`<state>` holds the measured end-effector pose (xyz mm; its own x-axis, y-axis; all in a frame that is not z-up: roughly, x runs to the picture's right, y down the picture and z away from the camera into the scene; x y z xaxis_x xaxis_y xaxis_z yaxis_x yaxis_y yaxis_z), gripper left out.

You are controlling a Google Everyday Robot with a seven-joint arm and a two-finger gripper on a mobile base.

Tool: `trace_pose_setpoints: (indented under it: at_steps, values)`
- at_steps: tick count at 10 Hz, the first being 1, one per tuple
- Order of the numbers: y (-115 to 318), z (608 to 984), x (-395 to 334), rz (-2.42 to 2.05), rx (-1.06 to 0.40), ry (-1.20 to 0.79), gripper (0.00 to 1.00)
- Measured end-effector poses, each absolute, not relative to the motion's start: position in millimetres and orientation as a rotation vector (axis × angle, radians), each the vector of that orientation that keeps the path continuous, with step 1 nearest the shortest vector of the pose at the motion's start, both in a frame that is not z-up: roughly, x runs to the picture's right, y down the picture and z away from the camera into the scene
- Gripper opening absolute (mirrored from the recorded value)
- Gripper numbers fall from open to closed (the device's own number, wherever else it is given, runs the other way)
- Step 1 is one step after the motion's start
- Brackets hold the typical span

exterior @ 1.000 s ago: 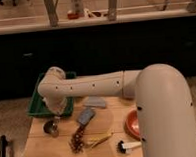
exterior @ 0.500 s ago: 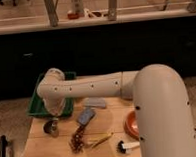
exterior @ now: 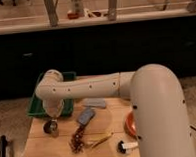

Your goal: Place fork in metal cup

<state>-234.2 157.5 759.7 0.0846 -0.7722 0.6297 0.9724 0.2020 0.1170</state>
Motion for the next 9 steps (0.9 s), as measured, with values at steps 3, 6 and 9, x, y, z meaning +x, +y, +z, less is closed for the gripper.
trace_pose_setpoints:
  at_steps: [3, 6, 9]
  values:
    - [158.3, 754.7, -237.6, -1.353, -0.381, -0.661, 0.00]
    - [161.0, 744.8, -244.7, -1.359, -0.405, -0.668, 0.00]
    - [166.6, 739.7, -247.5, -1.347, -0.446, -0.685, 0.00]
